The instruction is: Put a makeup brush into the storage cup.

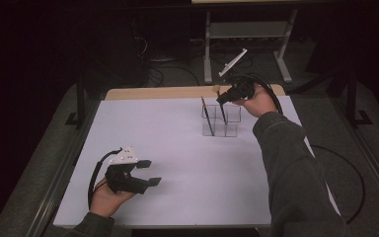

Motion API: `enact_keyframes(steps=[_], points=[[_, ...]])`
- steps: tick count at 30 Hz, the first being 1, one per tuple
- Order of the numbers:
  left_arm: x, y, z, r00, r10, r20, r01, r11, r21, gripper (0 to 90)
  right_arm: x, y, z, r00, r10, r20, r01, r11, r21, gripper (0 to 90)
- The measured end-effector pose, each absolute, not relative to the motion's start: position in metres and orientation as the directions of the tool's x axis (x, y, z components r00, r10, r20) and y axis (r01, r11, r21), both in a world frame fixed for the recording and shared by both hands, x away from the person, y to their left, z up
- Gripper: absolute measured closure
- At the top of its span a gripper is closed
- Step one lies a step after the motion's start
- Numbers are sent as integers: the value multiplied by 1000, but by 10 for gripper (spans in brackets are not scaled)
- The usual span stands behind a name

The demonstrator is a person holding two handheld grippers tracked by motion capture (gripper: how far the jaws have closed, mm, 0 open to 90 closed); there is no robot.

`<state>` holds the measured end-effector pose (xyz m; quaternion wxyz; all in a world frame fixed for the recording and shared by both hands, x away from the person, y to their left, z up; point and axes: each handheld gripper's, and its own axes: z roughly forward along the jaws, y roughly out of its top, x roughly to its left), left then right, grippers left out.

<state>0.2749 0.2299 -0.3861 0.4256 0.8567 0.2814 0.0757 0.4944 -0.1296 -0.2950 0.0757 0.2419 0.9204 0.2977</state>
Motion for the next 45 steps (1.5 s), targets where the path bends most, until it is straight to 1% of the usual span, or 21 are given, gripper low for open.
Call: enact_keyframes(steps=[22,27,33,45], points=[[275,231,-386,827,552,-108,419,-477,772,282,496,-133,-310,-864,504,22,422,699,578,826],[275,231,-386,828,550,-104,417,-482,770,282,495,-134,-313,-855,517,45,443,682,582,825],[276,231,-386,830,549,-98,413,-487,770,282,496,-137,-319,-857,515,34,435,685,584,824],[276,233,-386,824,556,-108,420,-472,775,281,496,-136,-325,-854,518,51,448,681,580,822]])
